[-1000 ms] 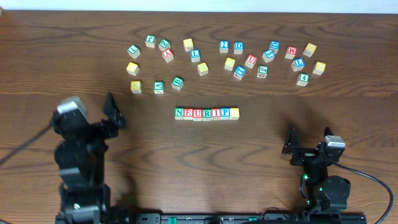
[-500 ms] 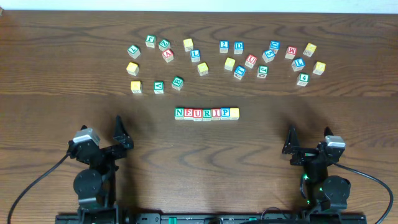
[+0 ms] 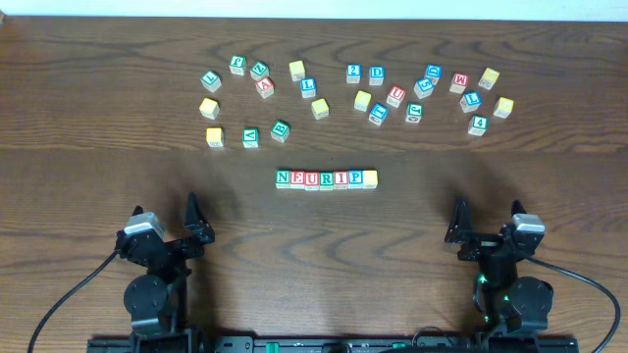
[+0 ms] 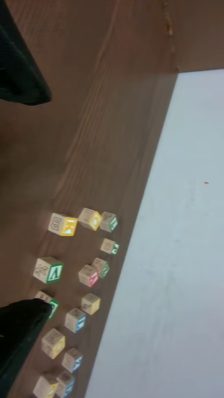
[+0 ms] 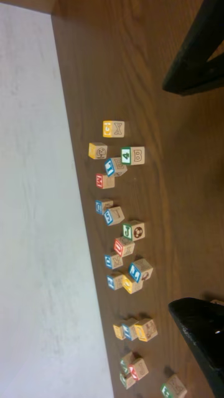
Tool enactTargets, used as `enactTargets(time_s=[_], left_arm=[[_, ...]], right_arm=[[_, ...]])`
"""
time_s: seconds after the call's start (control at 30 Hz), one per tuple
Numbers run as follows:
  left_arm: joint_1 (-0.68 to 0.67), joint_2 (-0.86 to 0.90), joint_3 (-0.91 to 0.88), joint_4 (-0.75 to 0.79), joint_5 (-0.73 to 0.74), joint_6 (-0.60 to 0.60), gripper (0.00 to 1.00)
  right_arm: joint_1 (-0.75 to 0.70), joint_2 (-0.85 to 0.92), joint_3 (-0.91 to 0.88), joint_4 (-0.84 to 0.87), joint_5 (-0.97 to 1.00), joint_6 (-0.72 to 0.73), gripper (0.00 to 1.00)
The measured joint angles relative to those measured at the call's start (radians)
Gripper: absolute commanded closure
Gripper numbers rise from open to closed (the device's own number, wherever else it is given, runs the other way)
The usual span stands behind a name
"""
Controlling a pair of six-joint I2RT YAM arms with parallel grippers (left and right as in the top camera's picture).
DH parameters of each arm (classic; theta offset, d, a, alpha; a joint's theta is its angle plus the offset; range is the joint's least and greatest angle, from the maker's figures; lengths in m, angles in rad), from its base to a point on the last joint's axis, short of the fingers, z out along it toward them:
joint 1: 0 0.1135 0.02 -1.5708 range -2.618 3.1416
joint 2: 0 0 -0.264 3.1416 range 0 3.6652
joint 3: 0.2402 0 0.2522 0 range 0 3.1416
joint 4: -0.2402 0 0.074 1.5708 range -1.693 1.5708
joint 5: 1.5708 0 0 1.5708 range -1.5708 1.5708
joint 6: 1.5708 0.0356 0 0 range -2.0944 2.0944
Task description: Spell out NEURIPS
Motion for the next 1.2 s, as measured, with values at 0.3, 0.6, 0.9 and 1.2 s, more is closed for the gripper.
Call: enactTargets(time_s=[0.3, 0.6, 0.9, 1.2], left_arm=[[0.0, 0.0, 0.004, -0.014, 0.003, 0.004, 0.02], [0.0, 0.0, 0.004, -0.014, 0.003, 0.015, 0.02], [0.0, 0.0, 0.004, -0.014, 0.003, 0.015, 0.02], [0.0, 0.0, 0.004, -0.014, 0.003, 0.015, 0.02]], right_arm=[[0.0, 0.0, 0.0, 0.0, 0.0, 0.0, 0.01], [0.0, 0.0, 0.0, 0.0, 0.0, 0.0, 0.01], [0.0, 0.0, 0.0, 0.0, 0.0, 0.0, 0.01], [0.0, 0.0, 0.0, 0.0, 0.0, 0.0, 0.01]])
